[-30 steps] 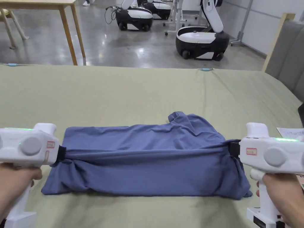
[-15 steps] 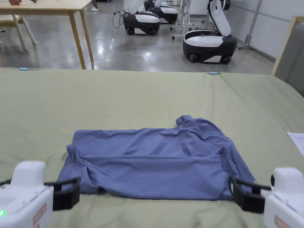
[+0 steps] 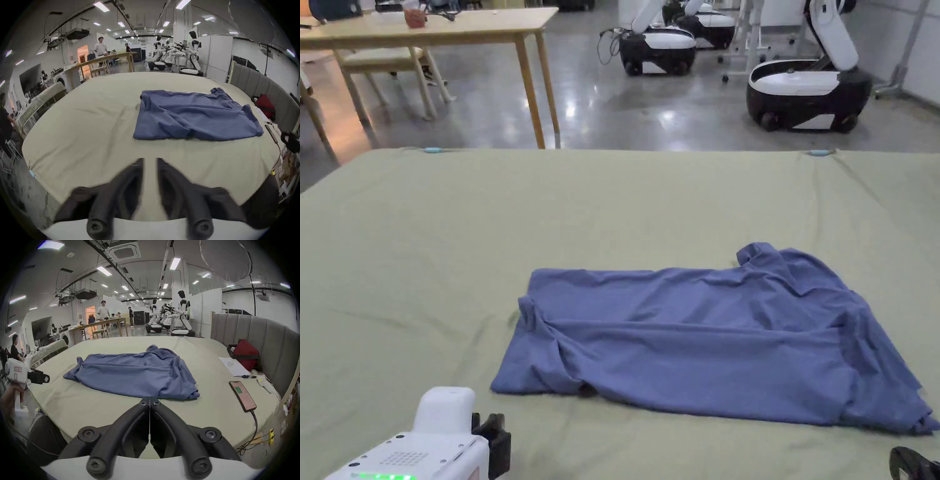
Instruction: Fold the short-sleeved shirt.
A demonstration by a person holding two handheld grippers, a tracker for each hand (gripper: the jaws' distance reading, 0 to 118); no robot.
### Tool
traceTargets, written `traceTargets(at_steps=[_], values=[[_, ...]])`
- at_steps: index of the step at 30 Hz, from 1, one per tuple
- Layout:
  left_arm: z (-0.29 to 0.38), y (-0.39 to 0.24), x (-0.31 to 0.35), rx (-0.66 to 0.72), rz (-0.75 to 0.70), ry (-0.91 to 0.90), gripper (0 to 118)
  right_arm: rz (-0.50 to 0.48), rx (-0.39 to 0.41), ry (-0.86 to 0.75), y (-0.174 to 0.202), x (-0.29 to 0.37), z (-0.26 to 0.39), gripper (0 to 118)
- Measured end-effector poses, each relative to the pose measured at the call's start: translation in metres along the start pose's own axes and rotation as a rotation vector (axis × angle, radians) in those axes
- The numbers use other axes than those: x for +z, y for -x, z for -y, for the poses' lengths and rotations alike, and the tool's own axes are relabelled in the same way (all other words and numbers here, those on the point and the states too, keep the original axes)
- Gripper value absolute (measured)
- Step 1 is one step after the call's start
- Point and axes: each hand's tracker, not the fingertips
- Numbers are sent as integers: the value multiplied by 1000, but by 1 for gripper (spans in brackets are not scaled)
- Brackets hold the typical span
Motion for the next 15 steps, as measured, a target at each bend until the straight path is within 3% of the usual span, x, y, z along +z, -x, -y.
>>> traceTargets(at_steps=[2, 6, 13, 14, 15], values=[[-17, 9, -25, -2, -19, 13, 110, 8, -2, 10, -3, -5, -2, 1], [-49, 20, -73, 92, -22, 41, 112, 42, 0, 49, -20, -22, -7, 1], [-63, -3, -149, 7, -105, 241, 106, 112, -61, 109, -63, -73, -21, 1], [-62, -8, -151, -20, -96, 271, 92, 139, -86, 113, -69, -81, -24, 5], [-63, -14, -148, -23, -108, 239, 82, 127, -103, 122, -77, -91, -28, 28]])
